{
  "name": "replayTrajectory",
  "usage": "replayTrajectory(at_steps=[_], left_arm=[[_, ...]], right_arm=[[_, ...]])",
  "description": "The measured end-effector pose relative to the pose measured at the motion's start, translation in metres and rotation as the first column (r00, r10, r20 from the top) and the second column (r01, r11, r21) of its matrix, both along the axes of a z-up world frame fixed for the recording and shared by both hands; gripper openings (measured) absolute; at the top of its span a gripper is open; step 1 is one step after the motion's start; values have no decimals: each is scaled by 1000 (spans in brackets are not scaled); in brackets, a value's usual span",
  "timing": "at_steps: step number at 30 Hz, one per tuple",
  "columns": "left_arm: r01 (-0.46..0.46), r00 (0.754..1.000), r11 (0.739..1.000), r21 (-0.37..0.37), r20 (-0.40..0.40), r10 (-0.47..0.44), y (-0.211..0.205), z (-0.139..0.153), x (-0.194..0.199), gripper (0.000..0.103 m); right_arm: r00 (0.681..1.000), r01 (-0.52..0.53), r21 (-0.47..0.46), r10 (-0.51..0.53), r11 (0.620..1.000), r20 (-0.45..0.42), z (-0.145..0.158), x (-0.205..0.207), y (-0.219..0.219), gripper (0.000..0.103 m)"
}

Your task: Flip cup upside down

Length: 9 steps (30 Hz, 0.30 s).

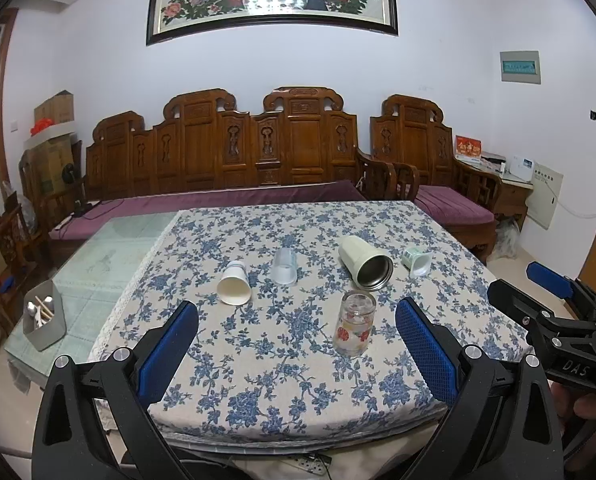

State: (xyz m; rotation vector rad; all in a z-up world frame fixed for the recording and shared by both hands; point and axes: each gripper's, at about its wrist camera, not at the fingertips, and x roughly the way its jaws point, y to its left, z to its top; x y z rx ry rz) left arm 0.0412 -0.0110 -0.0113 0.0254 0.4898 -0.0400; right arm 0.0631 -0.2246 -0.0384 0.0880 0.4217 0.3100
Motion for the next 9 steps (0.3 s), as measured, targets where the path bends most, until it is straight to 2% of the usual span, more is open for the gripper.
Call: replayTrajectory(at_steps=[9], left_arm=[[-3, 1000, 1000, -1, -1, 3, 0, -1, 1, 95]], right_arm=[[1000, -2, 2, 2, 1000, 4, 1, 0, 2, 101]])
